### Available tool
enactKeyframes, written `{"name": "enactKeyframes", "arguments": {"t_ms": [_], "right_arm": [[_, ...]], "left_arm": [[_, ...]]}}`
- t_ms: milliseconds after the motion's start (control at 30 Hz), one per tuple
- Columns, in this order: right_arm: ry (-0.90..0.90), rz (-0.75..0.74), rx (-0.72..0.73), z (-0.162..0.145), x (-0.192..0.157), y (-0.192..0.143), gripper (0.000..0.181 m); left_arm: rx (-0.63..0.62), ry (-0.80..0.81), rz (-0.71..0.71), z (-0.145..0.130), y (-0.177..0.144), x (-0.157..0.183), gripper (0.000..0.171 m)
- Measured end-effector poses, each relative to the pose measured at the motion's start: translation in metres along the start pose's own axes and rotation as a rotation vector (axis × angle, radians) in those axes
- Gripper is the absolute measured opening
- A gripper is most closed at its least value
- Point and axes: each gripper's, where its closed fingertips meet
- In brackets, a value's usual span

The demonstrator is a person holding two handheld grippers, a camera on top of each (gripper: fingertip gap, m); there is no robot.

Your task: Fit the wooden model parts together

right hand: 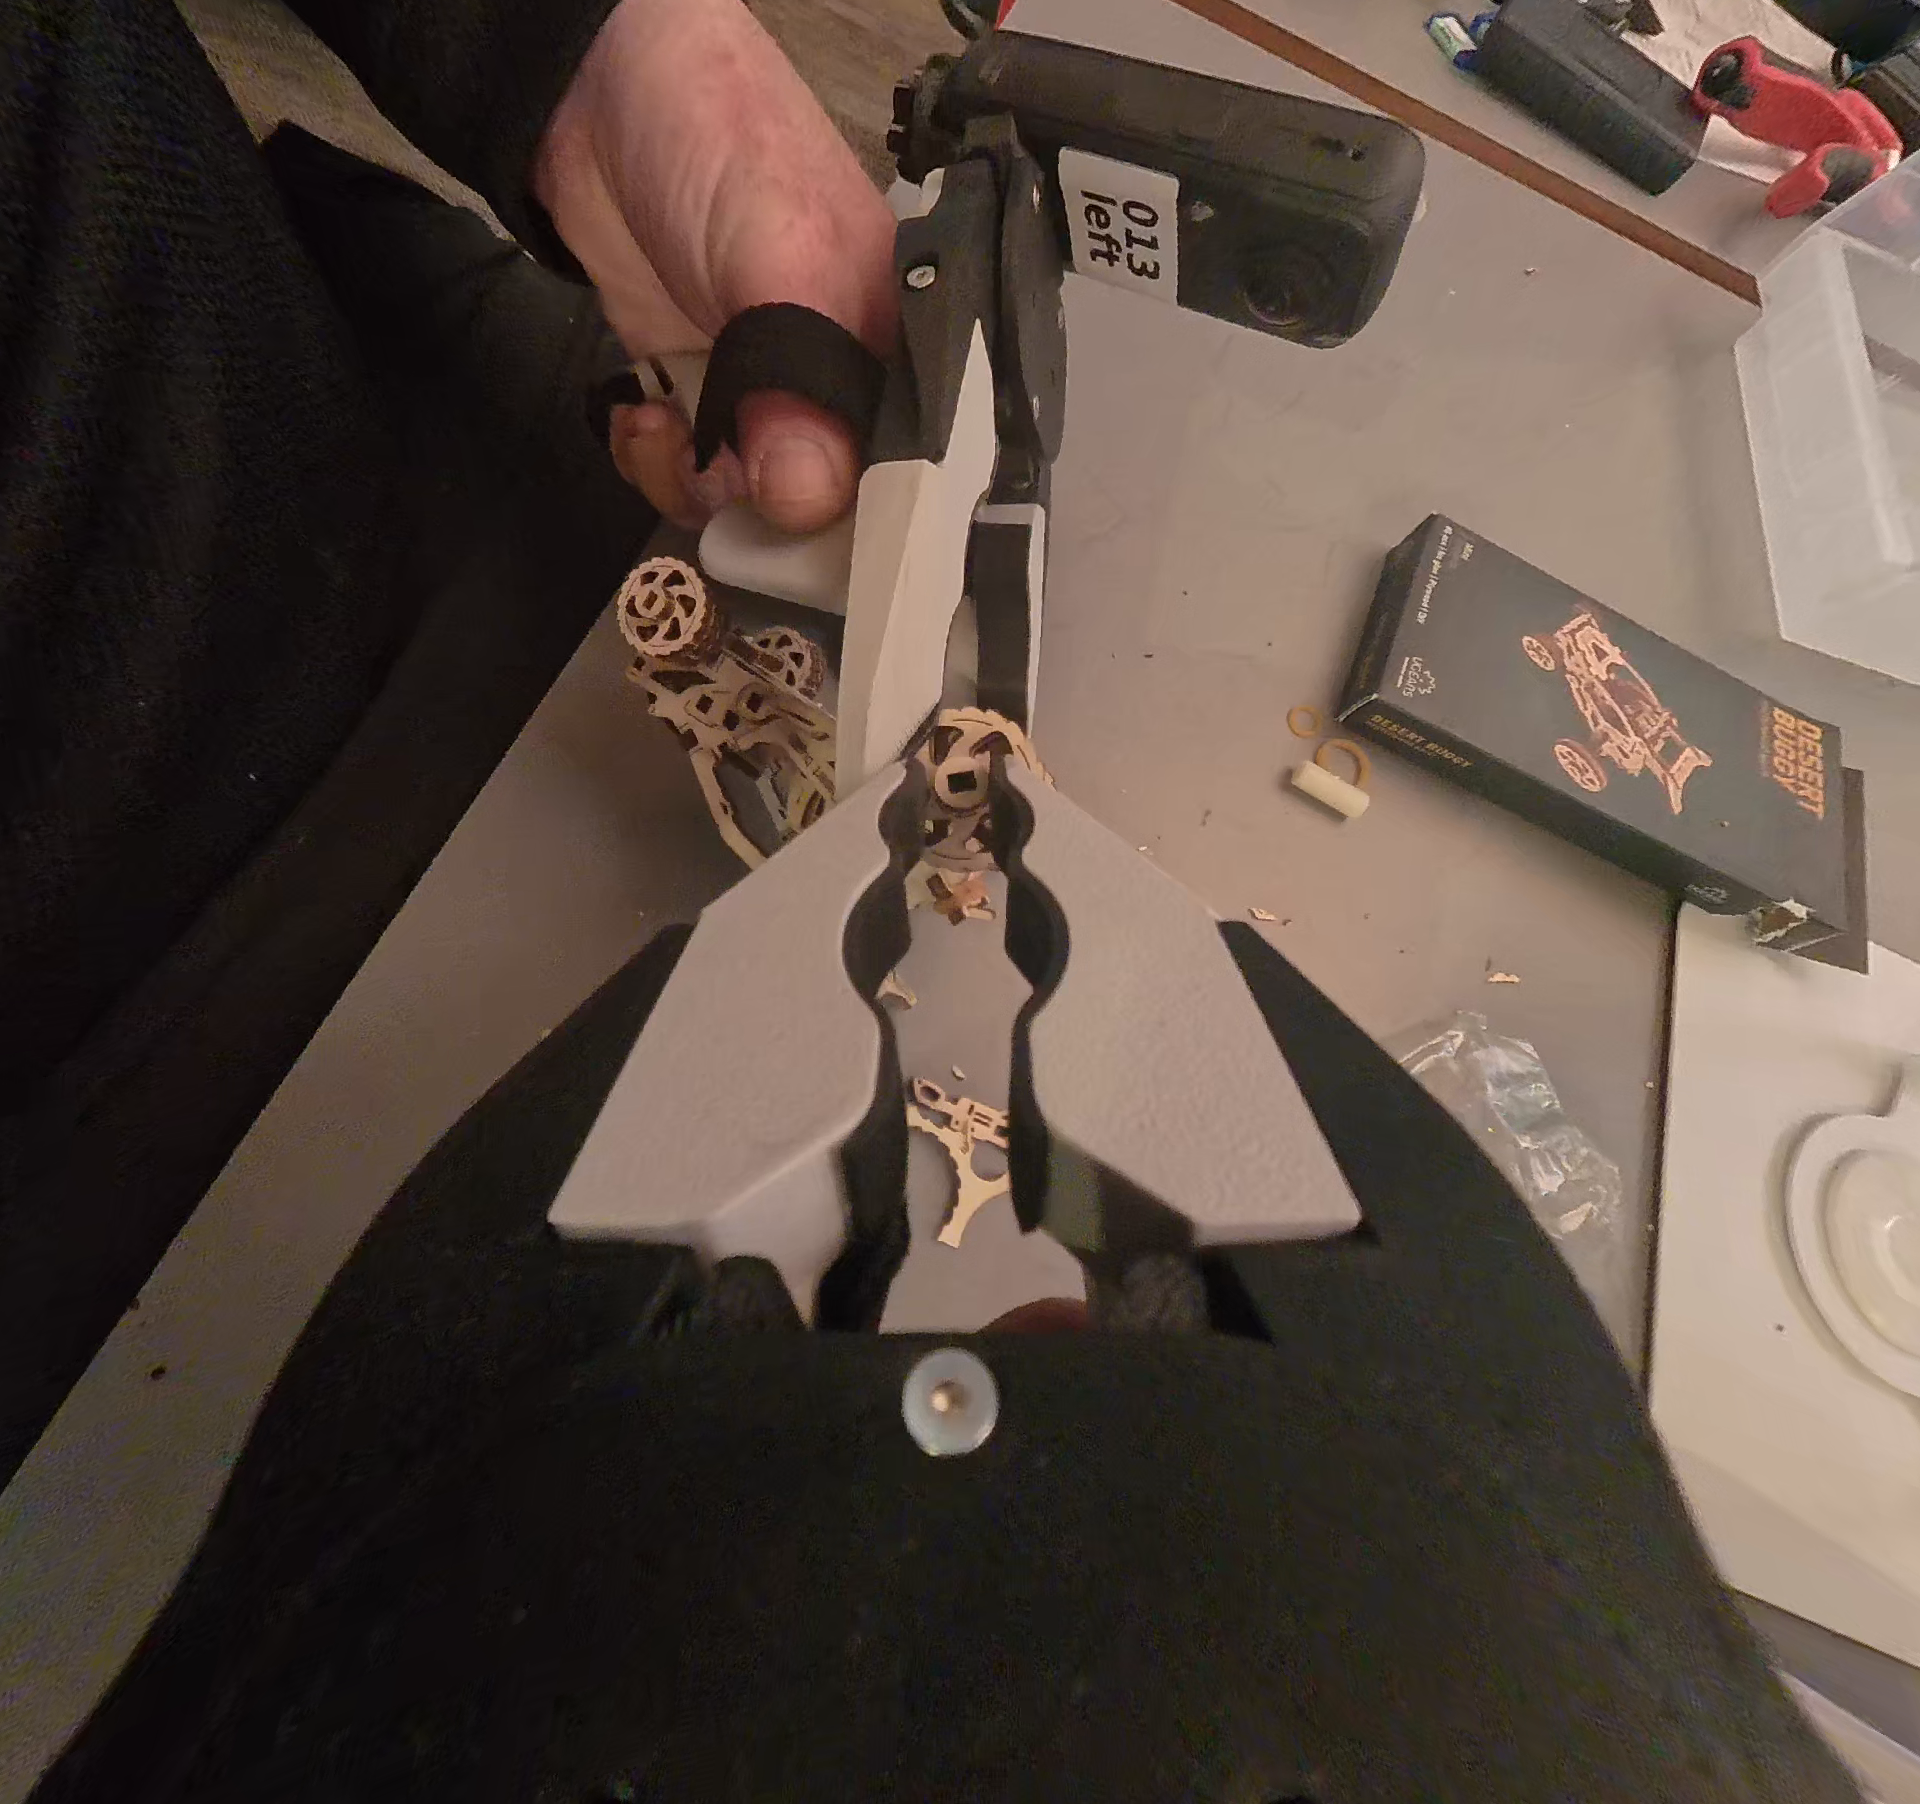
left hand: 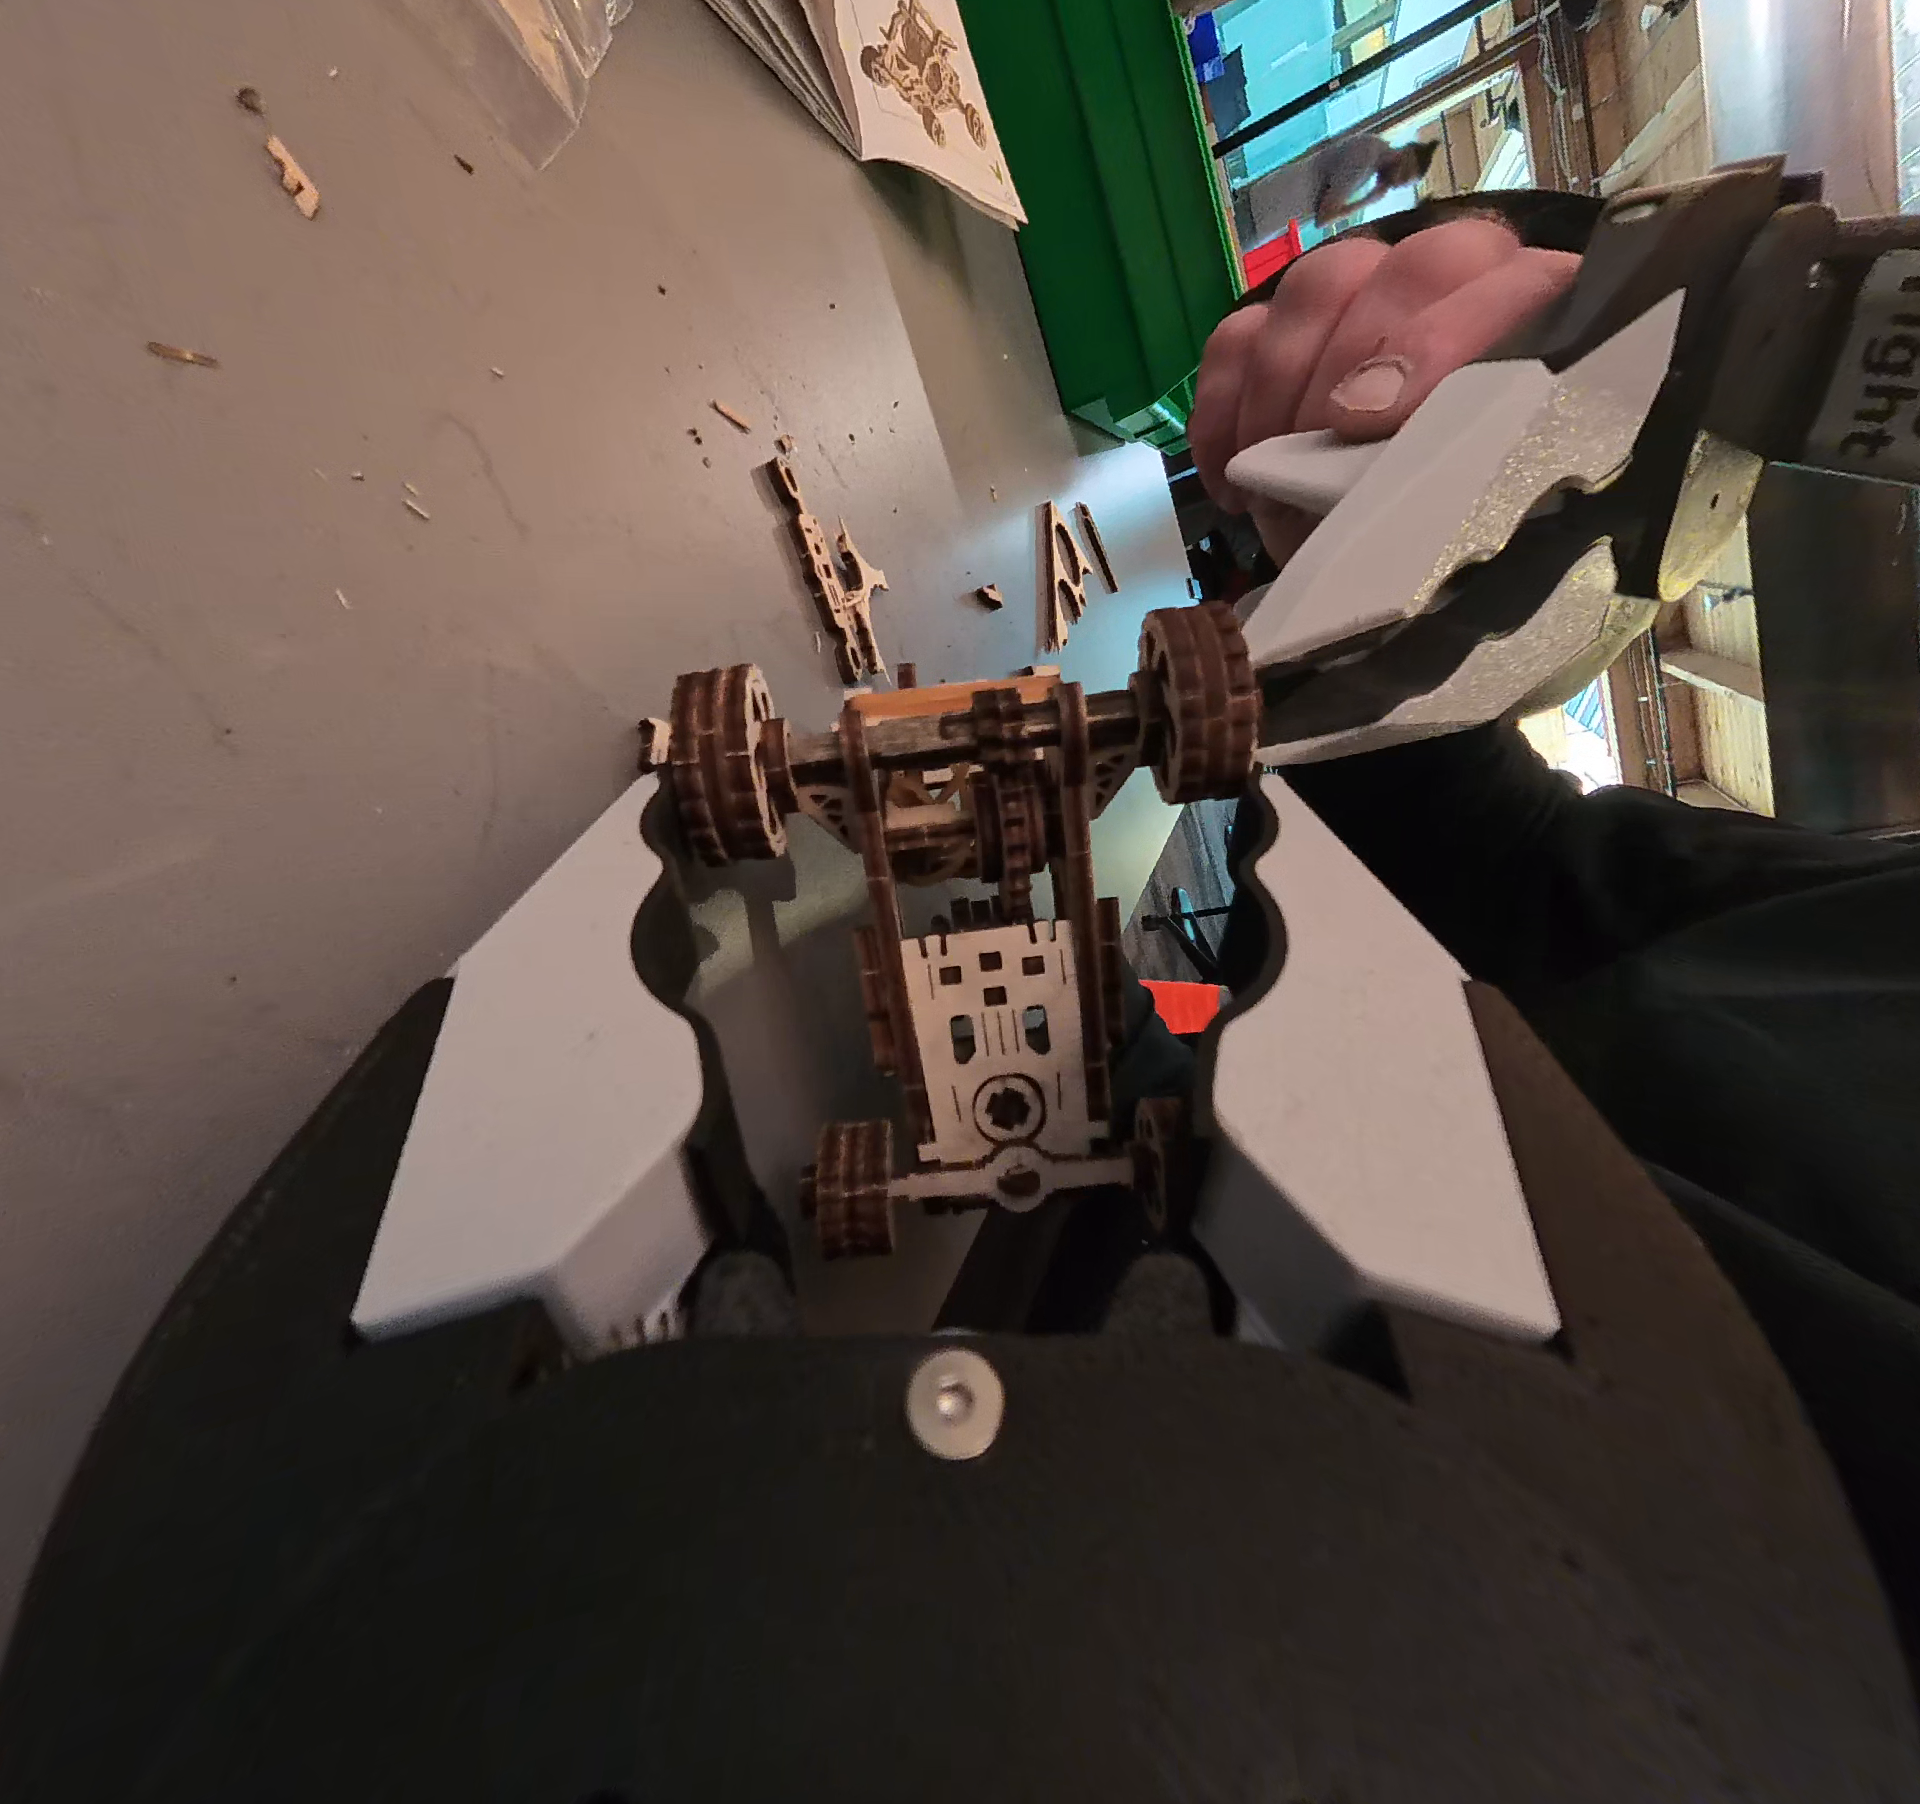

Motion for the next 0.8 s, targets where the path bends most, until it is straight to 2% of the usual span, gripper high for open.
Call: {"name": "enactKeyframes", "arguments": {"t_ms": [500,800], "right_arm": [[0.047,0.009,0.073,0.002,0.000,-0.004,0.014],[0.436,0.118,0.304,0.005,0.011,-0.011,0.021]], "left_arm": [[0.006,-0.011,-0.011,0.002,-0.001,0.000,0.100],[0.014,-0.005,-0.014,0.002,-0.001,0.001,0.101]]}}
Point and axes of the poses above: each gripper's, where its closed fingertips meet, y out along the fingers, z out of its top, x = y × z across the jaws, and after that the axes turned 9 degrees about z, right-handed
